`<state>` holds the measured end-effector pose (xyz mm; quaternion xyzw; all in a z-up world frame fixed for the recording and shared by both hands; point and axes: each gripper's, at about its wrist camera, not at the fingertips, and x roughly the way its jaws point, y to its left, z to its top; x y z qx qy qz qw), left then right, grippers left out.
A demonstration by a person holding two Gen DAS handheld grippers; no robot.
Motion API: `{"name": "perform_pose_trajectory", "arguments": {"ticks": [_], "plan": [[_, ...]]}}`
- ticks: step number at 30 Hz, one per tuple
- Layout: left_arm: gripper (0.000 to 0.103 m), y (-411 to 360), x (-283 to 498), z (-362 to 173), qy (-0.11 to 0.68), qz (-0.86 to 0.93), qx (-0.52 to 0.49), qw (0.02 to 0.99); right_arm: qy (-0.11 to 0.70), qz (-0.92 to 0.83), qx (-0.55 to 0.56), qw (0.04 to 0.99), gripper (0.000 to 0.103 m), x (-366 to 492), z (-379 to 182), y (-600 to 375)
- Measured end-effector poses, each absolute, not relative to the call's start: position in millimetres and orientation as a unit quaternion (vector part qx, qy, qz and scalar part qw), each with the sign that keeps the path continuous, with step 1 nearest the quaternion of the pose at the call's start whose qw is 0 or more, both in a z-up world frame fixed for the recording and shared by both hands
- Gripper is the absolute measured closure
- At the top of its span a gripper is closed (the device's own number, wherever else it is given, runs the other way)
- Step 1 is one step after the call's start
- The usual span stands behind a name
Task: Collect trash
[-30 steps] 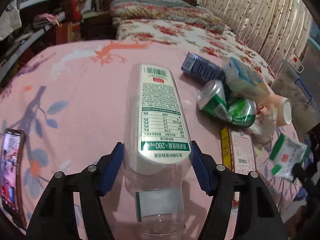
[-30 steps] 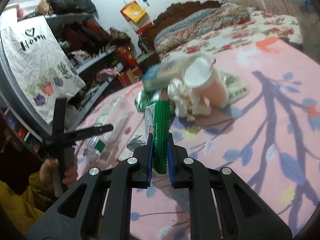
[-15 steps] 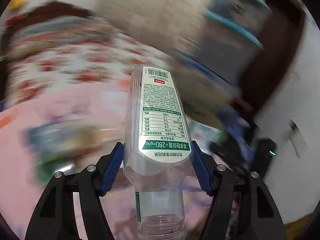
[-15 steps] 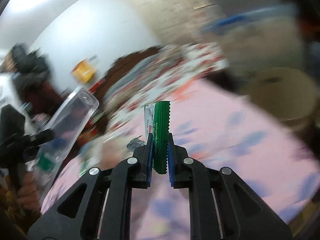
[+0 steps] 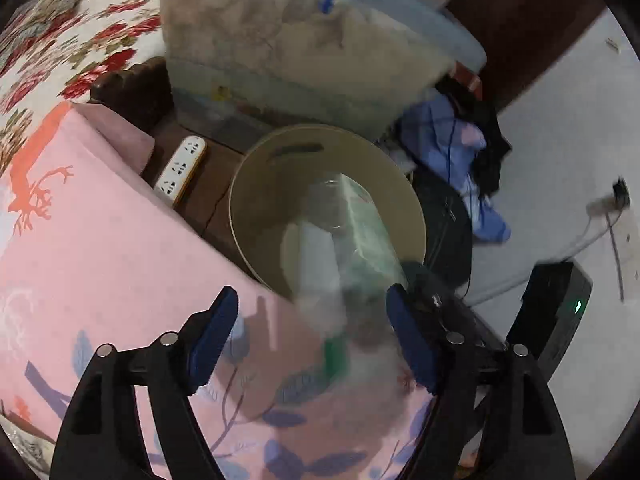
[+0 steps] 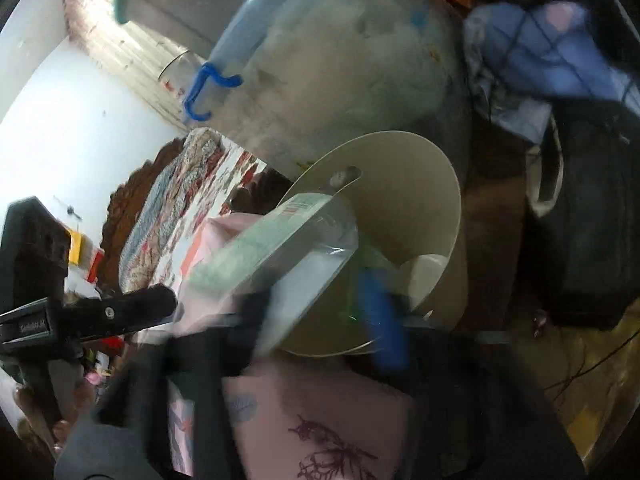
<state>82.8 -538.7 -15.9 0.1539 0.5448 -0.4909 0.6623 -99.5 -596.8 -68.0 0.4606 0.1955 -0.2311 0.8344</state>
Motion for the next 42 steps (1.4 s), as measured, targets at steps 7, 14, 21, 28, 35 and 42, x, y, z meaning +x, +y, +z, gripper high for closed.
{"name": "perform_pose_trajectory", "arguments": {"ticks": [7, 14, 21, 28, 35, 42], "plan": [[0.03, -445.6, 62.1, 38.0, 0.483, -0.524, 0.08, 0.697, 0.14, -0.242, 0.423, 0.862, 0.028, -111.3, -51.2, -572.8], [0.03, -247.8, 11.7, 37.7, 0.446, -0.482, 0.061, 0.752, 0.15, -0.132, 0.391, 0.898, 0.034, -61.7, -29.5, -486.8], [0.03, -73.2, 6.3, -0.6, 0.49, -0.312, -0.061, 0.812, 0.233, 0.028, 0.328, 0.915, 0.038, 18.2, -16.2, -361.1], [0.025, -29.5, 16.0, -21.3, 0.496, -0.258, -0.092, 0.824, 0.296, 0.1, 0.236, 0.92, 0.032, 69.0, -3.9, -258.5], [0.018, -61.6, 17.8, -43.3, 0.499, -0.239, -0.035, 0.833, 0.302, 0.064, 0.212, 0.927, 0.054, 74.5, -7.7, -240.3], [0.024, -70.2, 2.2, -54.1, 0.469, -0.216, 0.04, 0.855, 0.276, -0.001, 0.315, 0.908, 0.032, 11.0, -29.5, -311.7]]}}
